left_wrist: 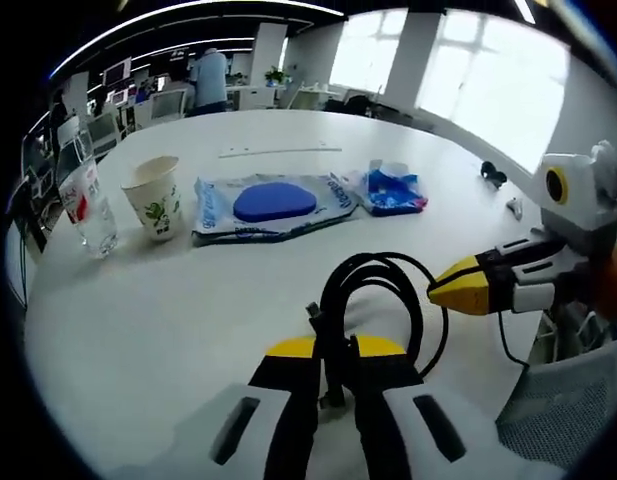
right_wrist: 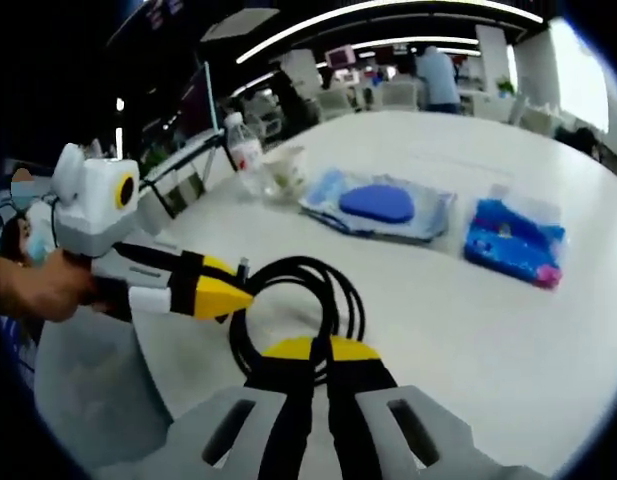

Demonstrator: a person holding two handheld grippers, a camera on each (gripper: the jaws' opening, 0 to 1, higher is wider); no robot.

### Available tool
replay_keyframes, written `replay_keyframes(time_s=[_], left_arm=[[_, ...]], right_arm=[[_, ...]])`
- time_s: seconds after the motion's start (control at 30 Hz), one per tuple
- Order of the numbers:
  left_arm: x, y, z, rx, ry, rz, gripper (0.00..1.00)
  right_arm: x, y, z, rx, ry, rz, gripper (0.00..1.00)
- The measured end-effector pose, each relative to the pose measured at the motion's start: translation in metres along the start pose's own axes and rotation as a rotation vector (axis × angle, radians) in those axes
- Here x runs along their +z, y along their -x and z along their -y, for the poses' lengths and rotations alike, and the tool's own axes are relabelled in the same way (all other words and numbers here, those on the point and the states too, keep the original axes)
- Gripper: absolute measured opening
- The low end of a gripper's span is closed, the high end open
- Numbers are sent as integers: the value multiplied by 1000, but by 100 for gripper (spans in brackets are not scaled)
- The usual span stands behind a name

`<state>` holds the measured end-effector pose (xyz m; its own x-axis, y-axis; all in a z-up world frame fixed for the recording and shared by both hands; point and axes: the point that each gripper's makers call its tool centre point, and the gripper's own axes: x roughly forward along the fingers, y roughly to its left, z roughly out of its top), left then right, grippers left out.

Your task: Arrange the tabletop items into an orderly group along one side of the table until the central work area is clear of visible clutter.

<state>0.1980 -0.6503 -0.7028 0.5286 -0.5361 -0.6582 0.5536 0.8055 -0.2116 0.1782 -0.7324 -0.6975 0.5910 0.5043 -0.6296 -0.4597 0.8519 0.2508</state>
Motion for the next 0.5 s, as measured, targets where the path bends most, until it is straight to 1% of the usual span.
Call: replay_keyframes(time_s=[0.37,0.5], left_arm=[[13,-9,-5,-10,6,11,10],[16,-16,-7,-17,3,5,10]], right_arm=[[14,-5,10,-17,27,0,0],[19,-8,14,-22,37,-2,0]])
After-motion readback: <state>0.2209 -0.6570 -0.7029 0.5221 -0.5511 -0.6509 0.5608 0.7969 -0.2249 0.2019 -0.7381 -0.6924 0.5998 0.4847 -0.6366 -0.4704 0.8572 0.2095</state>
